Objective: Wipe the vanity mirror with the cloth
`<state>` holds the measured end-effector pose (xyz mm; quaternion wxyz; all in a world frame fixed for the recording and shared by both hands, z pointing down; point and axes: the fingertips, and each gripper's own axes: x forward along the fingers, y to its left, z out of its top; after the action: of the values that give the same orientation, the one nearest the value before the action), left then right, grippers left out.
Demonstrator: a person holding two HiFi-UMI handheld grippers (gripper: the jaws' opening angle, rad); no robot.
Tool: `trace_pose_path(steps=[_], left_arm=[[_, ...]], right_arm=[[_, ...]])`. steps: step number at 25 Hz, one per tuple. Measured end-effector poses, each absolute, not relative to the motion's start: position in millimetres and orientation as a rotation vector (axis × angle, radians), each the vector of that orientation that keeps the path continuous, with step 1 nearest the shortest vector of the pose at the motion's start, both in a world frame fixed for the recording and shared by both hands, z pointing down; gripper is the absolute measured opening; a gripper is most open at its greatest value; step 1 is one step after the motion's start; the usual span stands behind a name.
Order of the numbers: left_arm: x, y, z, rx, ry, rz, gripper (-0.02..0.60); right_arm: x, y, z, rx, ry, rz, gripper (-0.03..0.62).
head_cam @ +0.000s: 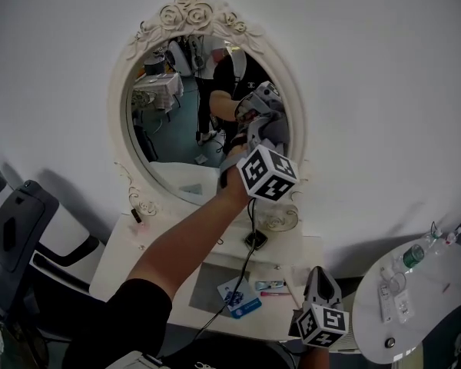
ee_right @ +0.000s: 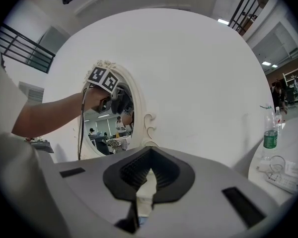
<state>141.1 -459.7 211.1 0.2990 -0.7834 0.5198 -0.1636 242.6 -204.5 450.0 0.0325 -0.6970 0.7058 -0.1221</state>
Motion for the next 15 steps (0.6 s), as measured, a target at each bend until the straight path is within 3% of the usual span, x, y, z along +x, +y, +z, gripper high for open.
trace_pose_path(steps=[4,15], left_arm=[[75.3,-447.6,178.2,-2.087,1.528,-0.226,0.075],[-212.7,-473.7,153.8,-1.847,2.262,0.023,0.075]], right_arm=[[235.6,-204.0,450.7,-2.125,2.181,-0.383,0.011],[196.5,-211.9,457.3,-2.055,2.271,-0.399,0.011]])
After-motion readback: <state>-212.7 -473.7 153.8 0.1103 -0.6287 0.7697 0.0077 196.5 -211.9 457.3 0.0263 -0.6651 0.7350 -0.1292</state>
